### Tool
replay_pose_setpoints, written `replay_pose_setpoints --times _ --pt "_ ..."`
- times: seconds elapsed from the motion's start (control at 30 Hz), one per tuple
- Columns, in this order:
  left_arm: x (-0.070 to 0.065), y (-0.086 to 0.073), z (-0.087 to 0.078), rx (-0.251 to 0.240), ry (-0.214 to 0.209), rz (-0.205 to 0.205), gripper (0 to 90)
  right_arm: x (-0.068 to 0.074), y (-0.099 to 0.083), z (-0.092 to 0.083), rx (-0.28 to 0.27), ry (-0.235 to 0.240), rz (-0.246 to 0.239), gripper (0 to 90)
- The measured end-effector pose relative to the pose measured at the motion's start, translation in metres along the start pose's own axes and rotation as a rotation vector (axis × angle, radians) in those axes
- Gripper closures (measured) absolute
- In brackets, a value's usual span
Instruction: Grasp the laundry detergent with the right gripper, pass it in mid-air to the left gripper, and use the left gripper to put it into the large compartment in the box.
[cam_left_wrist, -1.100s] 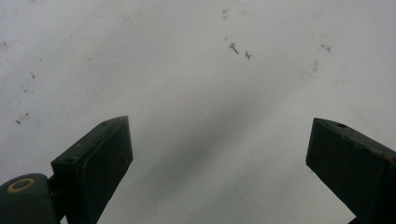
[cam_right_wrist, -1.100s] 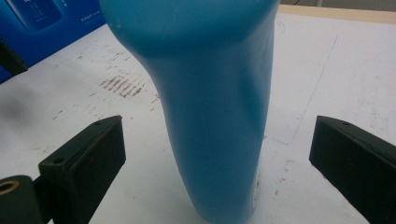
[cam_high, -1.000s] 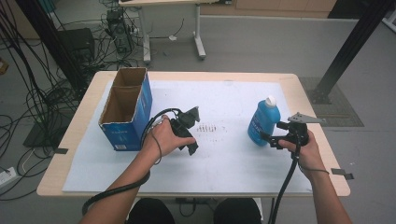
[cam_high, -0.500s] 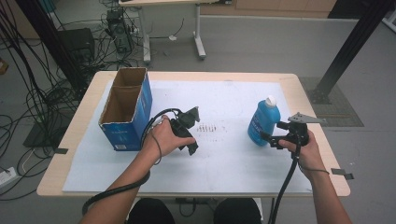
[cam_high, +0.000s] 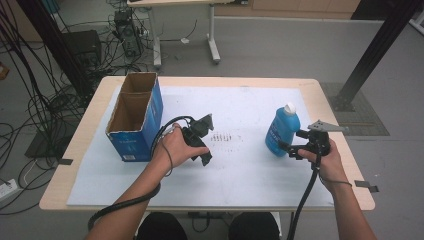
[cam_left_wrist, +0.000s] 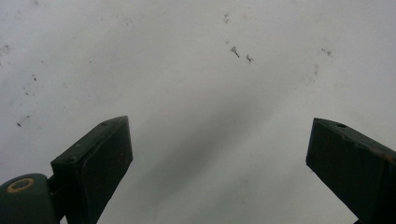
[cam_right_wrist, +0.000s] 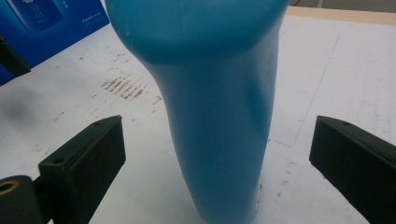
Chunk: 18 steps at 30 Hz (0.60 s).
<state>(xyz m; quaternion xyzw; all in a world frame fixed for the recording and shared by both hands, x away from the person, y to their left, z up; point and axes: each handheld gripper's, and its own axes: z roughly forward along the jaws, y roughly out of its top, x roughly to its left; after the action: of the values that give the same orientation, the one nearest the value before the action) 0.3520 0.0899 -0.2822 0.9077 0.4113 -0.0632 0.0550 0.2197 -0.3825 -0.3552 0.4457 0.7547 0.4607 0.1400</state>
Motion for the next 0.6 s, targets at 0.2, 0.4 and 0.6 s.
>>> replay_pose_setpoints --times 0.2,0.4,0.6 --pt "0.0004 0.0002 0.0009 0.002 -0.003 0.002 7.5 0.0005 -0.0002 0.0012 0.000 0.001 0.004 3.3" --pt "0.0012 -0.0004 0.0015 0.002 -0.004 -0.001 7.5 0.0004 -0.0001 0.0013 0.000 -0.001 0.003 3.3" --pt "0.0022 0.0002 0.0018 0.002 -0.006 0.002 7.4 -0.0002 -0.0008 0.0018 0.000 -0.001 0.006 3.3"
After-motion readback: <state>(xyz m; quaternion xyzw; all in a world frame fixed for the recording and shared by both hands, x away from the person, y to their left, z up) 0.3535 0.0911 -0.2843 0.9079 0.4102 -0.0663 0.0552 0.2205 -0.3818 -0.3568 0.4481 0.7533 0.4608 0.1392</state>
